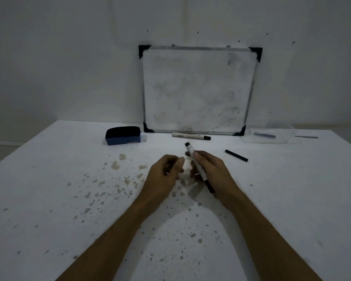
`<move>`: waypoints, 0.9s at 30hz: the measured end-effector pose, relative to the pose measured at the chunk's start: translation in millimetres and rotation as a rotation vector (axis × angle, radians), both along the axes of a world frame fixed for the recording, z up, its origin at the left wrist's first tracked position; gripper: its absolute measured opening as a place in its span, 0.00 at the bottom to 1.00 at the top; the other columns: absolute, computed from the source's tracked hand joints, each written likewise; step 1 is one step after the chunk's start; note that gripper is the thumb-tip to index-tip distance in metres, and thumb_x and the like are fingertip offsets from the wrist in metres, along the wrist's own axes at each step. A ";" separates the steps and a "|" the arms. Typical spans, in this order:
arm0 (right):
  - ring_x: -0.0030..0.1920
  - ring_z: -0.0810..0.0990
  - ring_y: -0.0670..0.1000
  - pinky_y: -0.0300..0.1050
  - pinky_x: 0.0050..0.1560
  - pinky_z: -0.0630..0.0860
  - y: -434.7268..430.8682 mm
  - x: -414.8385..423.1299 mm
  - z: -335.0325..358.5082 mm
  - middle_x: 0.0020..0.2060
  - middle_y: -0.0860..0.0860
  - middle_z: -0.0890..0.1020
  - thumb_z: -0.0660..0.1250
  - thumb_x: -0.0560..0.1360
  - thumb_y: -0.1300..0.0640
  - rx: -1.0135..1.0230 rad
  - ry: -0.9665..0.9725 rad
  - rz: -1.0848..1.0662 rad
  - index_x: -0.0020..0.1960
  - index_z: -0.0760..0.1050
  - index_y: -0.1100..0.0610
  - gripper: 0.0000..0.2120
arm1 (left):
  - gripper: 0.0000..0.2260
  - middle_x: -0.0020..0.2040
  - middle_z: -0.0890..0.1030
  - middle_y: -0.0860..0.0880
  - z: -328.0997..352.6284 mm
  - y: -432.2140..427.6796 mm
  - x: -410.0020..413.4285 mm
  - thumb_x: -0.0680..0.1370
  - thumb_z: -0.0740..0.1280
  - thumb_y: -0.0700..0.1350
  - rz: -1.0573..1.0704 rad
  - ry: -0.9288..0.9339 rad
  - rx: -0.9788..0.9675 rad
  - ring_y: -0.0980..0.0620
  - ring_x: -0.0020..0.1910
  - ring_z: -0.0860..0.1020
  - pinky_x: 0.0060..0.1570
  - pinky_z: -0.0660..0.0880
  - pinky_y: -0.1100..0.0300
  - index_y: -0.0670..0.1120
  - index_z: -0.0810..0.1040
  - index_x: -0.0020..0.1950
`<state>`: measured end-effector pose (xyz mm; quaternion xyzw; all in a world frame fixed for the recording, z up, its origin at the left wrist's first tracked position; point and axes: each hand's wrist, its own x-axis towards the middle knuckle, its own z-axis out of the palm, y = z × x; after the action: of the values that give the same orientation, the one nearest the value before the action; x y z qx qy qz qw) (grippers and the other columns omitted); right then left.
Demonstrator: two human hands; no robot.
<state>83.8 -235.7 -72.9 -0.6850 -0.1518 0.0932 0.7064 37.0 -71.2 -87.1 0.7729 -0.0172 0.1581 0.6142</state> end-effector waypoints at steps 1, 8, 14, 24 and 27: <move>0.37 0.82 0.51 0.43 0.36 0.78 0.9 -2.2 0.4 0.38 0.50 0.83 0.67 0.80 0.41 -0.044 -0.006 0.041 0.56 0.85 0.48 0.15 | 0.16 0.45 0.84 0.53 1.6 3.7 0.6 0.78 0.64 0.61 -0.008 0.006 -0.056 0.56 0.40 0.81 0.37 0.77 0.66 0.52 0.79 0.58; 0.33 0.77 0.50 0.42 0.29 0.72 -8.9 -5.4 2.7 0.43 0.50 0.88 0.75 0.74 0.41 -0.098 0.057 0.152 0.58 0.85 0.46 0.15 | 0.08 0.35 0.82 0.51 0.6 28.2 6.2 0.83 0.67 0.50 -0.073 -0.053 -0.109 0.55 0.34 0.79 0.39 0.79 0.62 0.49 0.83 0.55; 0.39 0.82 0.49 0.41 0.40 0.81 -17.1 2.0 -1.9 0.47 0.55 0.85 0.83 0.65 0.49 0.424 0.320 0.195 0.60 0.84 0.57 0.27 | 0.08 0.40 0.85 0.50 -4.1 31.9 10.2 0.82 0.69 0.48 0.047 -0.010 -0.298 0.52 0.38 0.84 0.43 0.82 0.59 0.45 0.82 0.55; 0.38 0.80 0.46 0.38 0.40 0.78 16.9 -10.6 -16.6 0.41 0.51 0.86 0.68 0.81 0.47 0.161 0.069 -0.124 0.56 0.83 0.60 0.16 | 0.06 0.38 0.82 0.50 -11.0 0.3 -1.6 0.85 0.61 0.53 0.038 -0.133 0.228 0.57 0.33 0.80 0.32 0.79 0.63 0.52 0.74 0.57; 0.33 0.79 0.44 0.36 0.33 0.75 18.5 -14.4 -14.7 0.36 0.49 0.84 0.65 0.82 0.44 0.089 0.050 -0.144 0.55 0.81 0.62 0.20 | 0.11 0.39 0.77 0.55 -17.0 3.5 2.0 0.87 0.53 0.55 0.132 -0.267 0.642 0.56 0.35 0.77 0.33 0.72 0.66 0.54 0.73 0.56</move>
<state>69.4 -217.1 -87.6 -0.6594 -0.0886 0.0526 0.7447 39.0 -67.7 -104.1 0.8986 -0.0960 0.2836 0.3206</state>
